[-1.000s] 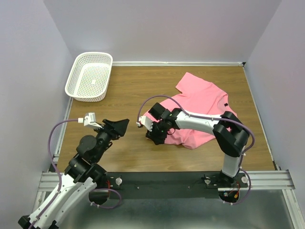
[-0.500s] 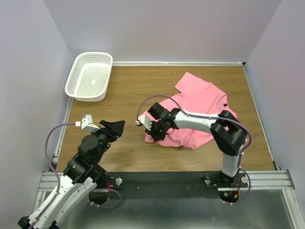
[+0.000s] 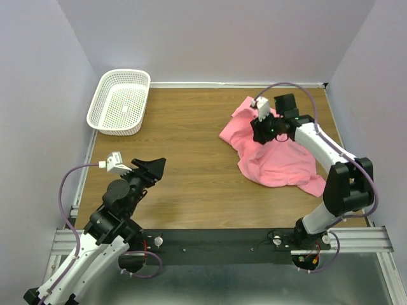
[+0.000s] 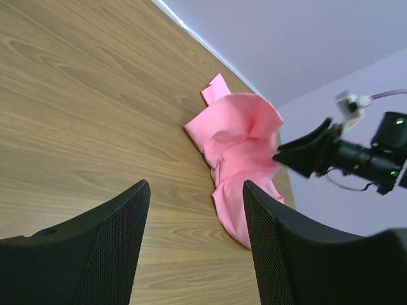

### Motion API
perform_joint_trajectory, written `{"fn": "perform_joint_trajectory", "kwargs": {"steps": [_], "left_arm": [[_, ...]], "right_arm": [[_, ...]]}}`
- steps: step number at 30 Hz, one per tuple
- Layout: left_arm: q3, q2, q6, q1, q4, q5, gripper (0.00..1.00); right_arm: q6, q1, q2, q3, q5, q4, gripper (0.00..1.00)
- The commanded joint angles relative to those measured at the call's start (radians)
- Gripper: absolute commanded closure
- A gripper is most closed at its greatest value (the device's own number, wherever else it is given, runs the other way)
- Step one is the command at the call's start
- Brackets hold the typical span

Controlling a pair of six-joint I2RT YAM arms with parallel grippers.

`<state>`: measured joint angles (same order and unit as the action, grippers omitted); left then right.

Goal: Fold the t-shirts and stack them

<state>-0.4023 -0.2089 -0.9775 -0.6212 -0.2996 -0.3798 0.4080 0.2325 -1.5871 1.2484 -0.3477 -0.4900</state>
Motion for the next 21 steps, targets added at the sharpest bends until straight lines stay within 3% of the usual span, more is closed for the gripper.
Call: {"fn": "perform_joint_trajectory", "kwargs": {"steps": [1, 9, 16, 21], "left_arm": [[0.013, -0.037, 0.013, 0.000, 0.074, 0.015, 0.32], [0.037, -0.053, 0.033, 0.000, 0.116, 0.085, 0.32], [0.060, -0.035, 0.025, 0.001, 0.131, 0.117, 0.32], [0.068, -0.046, 0.031, 0.000, 0.137, 0.134, 0.32]], "right_arm": [[0.025, 0.044, -0.033, -0.098, 0.124, -0.048, 0.41], [0.084, 0.039, -0.020, -0.018, 0.082, -0.010, 0.38], [-0.145, -0.131, -0.299, 0.285, 0.128, 0.044, 0.39], [-0.225, -0.180, -0.434, 0.370, 0.085, 0.044, 0.40]]}}
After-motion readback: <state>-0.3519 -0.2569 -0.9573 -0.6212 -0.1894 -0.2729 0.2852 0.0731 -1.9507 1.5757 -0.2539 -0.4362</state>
